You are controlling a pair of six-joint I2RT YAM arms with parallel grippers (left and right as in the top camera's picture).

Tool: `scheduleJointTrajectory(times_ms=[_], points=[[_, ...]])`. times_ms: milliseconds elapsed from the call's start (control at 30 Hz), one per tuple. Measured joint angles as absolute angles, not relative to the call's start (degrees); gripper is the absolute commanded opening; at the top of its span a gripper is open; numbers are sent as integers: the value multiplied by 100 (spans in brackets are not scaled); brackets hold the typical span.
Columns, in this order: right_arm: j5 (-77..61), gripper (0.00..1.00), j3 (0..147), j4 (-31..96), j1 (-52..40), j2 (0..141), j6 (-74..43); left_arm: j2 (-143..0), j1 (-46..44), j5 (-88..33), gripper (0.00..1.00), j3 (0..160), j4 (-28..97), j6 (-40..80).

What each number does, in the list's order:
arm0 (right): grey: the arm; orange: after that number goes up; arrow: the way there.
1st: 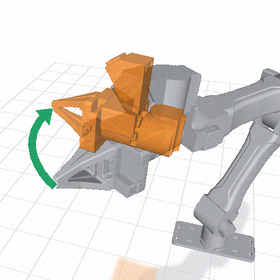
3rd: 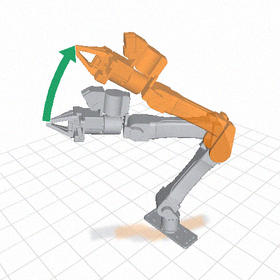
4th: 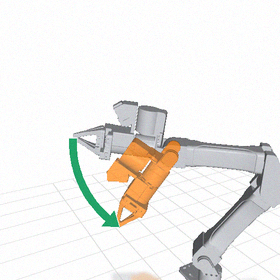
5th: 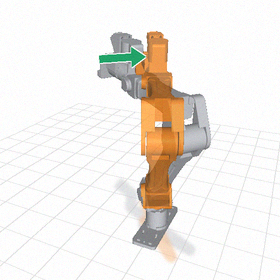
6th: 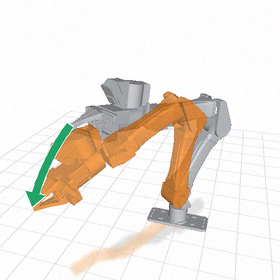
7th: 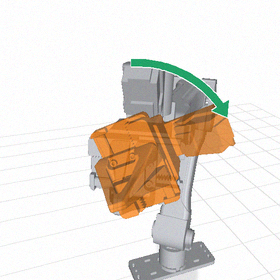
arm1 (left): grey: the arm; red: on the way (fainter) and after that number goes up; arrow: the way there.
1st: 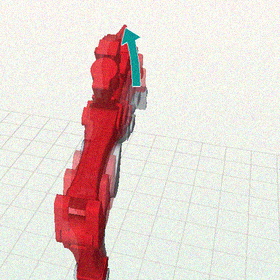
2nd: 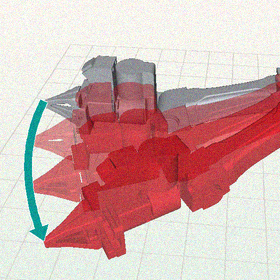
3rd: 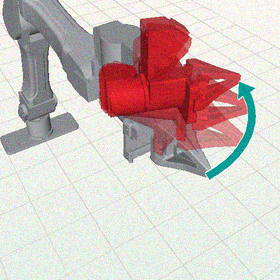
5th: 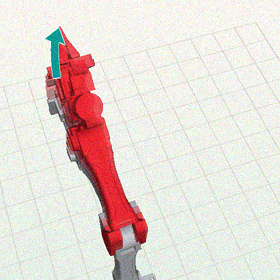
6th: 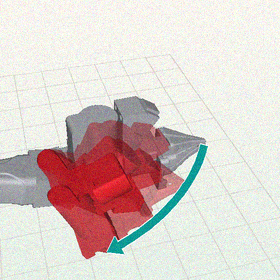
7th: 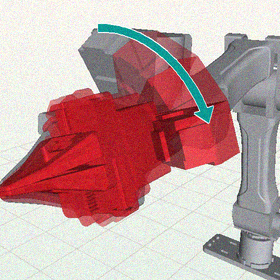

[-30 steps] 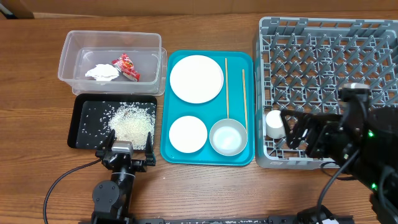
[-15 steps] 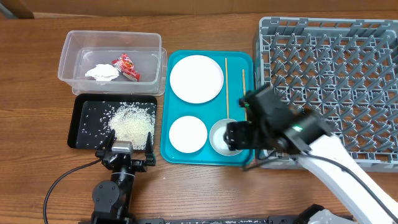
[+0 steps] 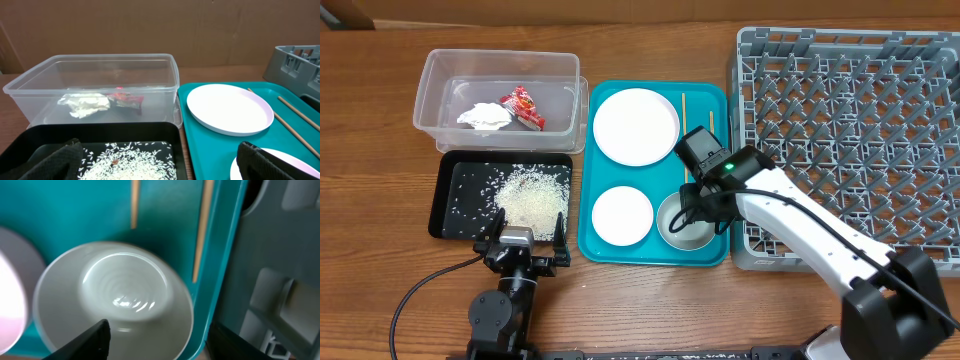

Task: Sort waste into correct bins and load items into the dishwasher
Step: 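Grasp the grey bowl rim with the right gripper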

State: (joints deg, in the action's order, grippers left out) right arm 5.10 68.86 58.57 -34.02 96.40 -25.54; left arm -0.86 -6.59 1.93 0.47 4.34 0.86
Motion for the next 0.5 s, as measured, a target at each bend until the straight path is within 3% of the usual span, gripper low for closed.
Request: scheduleJointTrajectory(times_ms=[133, 333, 500], points=[[486, 44, 6886, 5699, -3288, 9931, -2285, -86, -659, 193, 100, 47, 436, 86], [283, 31, 6882, 5638, -3223, 10322, -2025, -86, -659, 193, 100, 47, 434, 86], [235, 4, 6871, 5669, -3223, 10368, -1933, -86, -659, 193, 100, 47, 436, 86]])
